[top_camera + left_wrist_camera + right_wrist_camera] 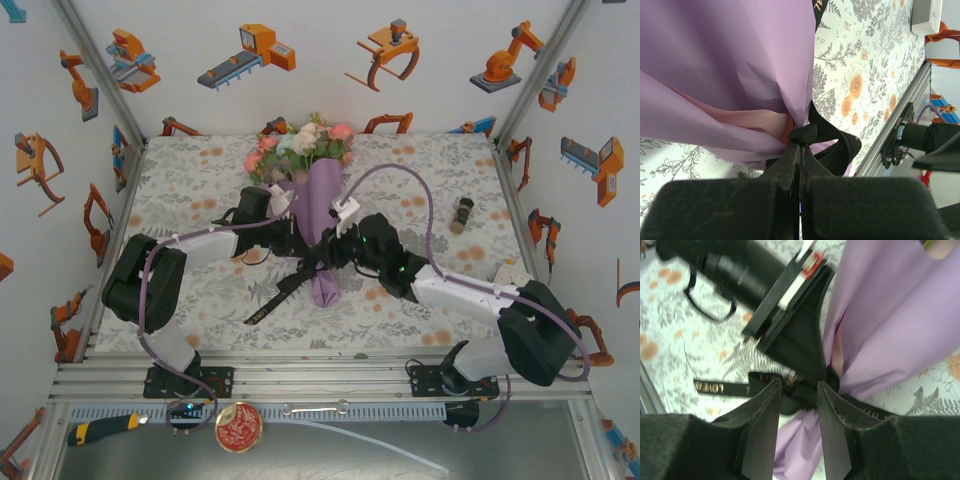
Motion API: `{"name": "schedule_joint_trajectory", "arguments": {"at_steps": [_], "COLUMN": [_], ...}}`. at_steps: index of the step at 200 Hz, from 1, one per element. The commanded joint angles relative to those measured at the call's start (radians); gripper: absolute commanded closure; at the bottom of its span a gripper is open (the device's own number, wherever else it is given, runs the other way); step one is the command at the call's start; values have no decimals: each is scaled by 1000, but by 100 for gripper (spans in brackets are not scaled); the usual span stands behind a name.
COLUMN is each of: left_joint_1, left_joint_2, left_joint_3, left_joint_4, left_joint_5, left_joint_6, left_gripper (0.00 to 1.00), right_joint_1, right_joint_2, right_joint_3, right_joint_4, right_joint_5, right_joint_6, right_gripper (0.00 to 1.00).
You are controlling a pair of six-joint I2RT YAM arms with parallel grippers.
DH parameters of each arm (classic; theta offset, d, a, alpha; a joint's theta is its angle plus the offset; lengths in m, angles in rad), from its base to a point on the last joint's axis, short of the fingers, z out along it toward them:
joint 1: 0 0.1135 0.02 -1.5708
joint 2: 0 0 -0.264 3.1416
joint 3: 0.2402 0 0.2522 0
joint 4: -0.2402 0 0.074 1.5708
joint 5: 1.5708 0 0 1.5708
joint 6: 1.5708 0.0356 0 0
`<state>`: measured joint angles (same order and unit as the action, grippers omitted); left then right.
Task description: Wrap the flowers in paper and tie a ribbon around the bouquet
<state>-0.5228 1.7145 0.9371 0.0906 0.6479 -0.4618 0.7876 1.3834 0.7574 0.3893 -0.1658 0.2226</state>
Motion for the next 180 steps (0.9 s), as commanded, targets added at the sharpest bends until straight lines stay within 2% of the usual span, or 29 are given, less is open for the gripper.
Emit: {"name": "schedule_joint_trajectory", "arguments": {"at_steps": [1, 26, 56, 80, 116, 180], "left_joint_1": [2, 0, -7, -13, -23, -27], "left_joint_2": [-53, -59, -56, -61, -71, -77], "left_joint_3": [-17, -24, -15, -9, -3, 4], "left_joint_4": [17, 22, 13, -12, -39, -45], "left_joint_5": [13, 21, 32, 21, 33, 34], "left_joint_6": [19, 20, 29, 50, 75, 81], "left_gripper": [100, 100, 100, 100, 100, 100], "right_joint_1": [-30, -52, -57, -72, -124, -125], "right_joint_2": [79, 142, 185, 202, 217, 315], "right_joint_3": [90, 122, 164, 217, 242, 307], "right_joint_4": [-192, -224, -313, -396, -391, -376], "right_joint_5": [-30, -78, -219, -250, -335, -442], "right_joint_6": [52, -18, -283, -401, -418, -447], "right_gripper": [63, 64, 62, 62, 63, 64]}}
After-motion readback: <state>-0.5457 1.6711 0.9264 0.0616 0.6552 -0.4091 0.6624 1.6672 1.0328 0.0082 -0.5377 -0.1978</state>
